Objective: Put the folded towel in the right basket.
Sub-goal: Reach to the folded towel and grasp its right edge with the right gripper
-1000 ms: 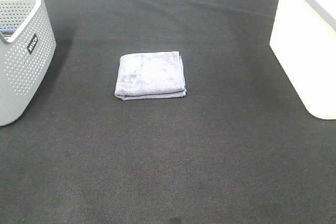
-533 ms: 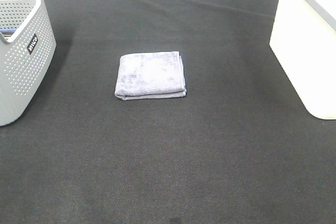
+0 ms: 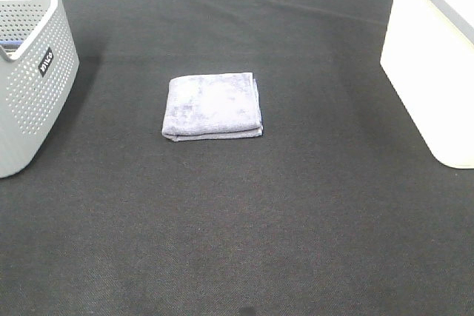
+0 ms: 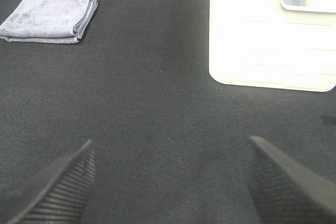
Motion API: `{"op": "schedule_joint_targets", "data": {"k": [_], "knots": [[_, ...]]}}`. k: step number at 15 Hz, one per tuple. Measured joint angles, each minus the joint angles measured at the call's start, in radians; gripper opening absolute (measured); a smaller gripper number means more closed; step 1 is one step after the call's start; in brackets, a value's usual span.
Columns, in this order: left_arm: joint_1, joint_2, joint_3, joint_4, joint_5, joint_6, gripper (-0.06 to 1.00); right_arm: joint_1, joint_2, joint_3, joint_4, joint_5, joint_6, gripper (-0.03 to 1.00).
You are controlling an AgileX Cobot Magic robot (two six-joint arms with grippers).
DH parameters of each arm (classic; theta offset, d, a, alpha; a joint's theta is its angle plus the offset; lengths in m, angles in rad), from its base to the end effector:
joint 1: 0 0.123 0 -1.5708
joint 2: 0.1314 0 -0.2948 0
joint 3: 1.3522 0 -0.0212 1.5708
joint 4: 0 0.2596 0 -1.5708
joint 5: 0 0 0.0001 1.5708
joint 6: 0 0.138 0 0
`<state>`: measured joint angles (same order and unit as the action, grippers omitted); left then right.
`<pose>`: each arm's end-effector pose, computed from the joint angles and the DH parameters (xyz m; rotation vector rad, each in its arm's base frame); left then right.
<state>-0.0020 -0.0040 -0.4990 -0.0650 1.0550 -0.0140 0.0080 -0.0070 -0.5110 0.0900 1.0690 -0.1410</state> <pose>0.0346 -0.0079 0.2608 -0.0093 2.0350 -0.0877 0.0319 0.0111 0.2633 -0.1567 2.0254 0.0237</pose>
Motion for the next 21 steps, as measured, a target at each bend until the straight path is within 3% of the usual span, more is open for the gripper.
{"op": "schedule_joint_targets", "data": {"k": [21], "knots": [[0.0,0.0,0.0,0.0,0.0,0.0,0.97,0.0,0.002,0.0,0.0,-0.003,0.0,0.74]]}}
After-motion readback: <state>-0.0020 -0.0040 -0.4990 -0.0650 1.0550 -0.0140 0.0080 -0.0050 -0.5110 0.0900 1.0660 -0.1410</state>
